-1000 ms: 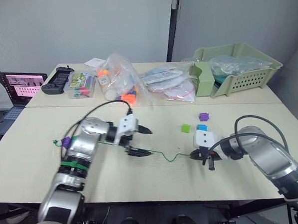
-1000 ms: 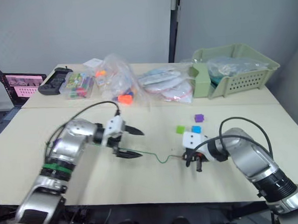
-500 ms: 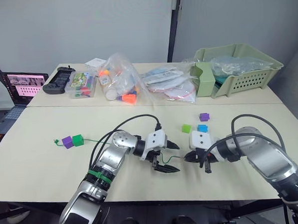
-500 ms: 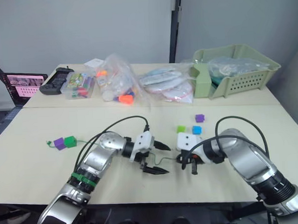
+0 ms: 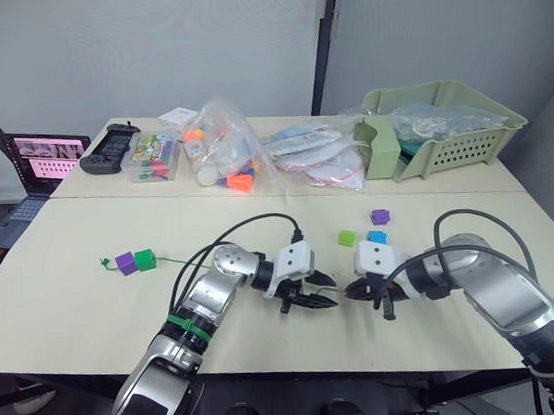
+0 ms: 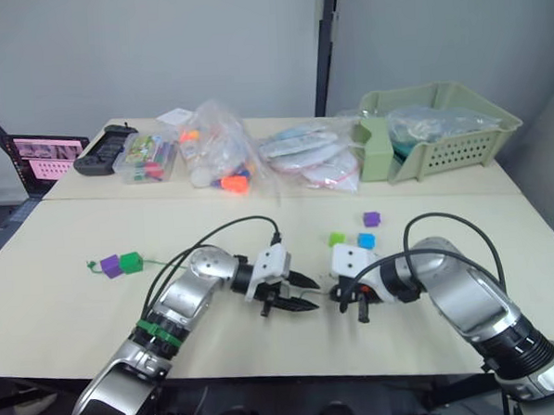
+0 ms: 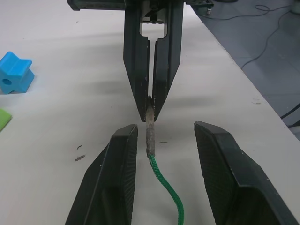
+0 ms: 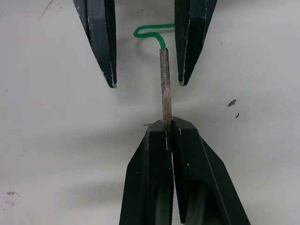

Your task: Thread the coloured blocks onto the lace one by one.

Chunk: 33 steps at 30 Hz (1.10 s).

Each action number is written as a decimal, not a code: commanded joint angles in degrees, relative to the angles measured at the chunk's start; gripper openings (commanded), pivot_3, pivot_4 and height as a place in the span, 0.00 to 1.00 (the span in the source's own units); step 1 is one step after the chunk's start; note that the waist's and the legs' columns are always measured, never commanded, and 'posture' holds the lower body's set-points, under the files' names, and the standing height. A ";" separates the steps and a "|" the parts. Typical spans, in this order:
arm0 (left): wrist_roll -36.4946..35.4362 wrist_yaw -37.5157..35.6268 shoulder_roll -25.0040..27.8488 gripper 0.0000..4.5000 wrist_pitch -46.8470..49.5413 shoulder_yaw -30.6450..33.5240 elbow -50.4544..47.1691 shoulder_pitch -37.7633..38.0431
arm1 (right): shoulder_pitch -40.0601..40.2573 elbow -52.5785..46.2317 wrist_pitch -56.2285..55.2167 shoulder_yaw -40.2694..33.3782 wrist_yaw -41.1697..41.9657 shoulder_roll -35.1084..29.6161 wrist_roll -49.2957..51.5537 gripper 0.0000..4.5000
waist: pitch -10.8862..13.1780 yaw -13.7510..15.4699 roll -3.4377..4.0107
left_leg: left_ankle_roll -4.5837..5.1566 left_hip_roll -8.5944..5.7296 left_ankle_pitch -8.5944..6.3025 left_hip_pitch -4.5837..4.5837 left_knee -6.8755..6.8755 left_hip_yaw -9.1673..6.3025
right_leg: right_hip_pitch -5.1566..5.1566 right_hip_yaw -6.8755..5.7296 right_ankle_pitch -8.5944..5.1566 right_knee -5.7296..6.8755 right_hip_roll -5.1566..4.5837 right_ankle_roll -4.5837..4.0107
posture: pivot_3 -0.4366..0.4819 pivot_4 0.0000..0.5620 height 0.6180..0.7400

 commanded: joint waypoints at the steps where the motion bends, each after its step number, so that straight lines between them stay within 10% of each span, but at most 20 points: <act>1: 0.24 0.55 -0.17 0.44 -0.79 0.12 -0.18 -1.32 | -0.41 -1.65 0.45 -2.01 -0.14 -0.58 1.16 0.00 | 0.00 0.00 0.00 | 0.00 0.00 0.00 0.00 0.00 0.00 | 0.00 0.00 0.00 0.00 0.00 0.00 | 0.48 0.27 0.97; 9: 0.25 0.40 -0.35 0.01 -1.09 -0.29 0.64 -1.70 | -0.57 -1.61 0.65 -2.03 -0.23 -0.43 1.25 0.00 | 0.00 0.01 0.00 | 0.00 0.00 0.00 0.00 0.00 0.00 | 0.00 0.00 0.00 0.00 0.00 0.00 | 0.48 0.27 0.97; 18: 0.32 0.72 -0.75 0.01 -1.55 -0.28 1.50 -2.35 | -0.46 -2.41 2.34 -2.09 -1.07 -0.31 2.21 0.00 | 0.00 0.01 0.00 | 0.00 0.00 0.00 0.00 0.00 0.00 | 0.00 0.00 0.00 0.00 0.00 0.00 | 0.48 0.27 0.97; 30: -0.45 2.78 1.51 0.00 -2.73 2.90 2.70 -2.73 | 5.93 -2.55 3.35 -17.31 -5.03 -5.67 5.95 0.99 | 0.00 0.30 0.00 | 0.00 -0.01 0.00 -0.01 0.00 -0.01 | 0.01 0.00 0.00 -0.02 -0.02 0.00 | 0.48 0.27 0.97; 33: -0.77 2.67 2.29 0.00 -3.11 3.68 2.97 -2.33 | 8.74 -2.64 2.86 -22.13 -6.80 -7.10 6.05 0.99 | 0.00 0.23 0.00 | 0.00 -0.01 0.00 0.00 -0.01 -0.01 | 0.02 0.00 0.00 -0.03 -0.01 0.00 | 0.48 0.27 0.97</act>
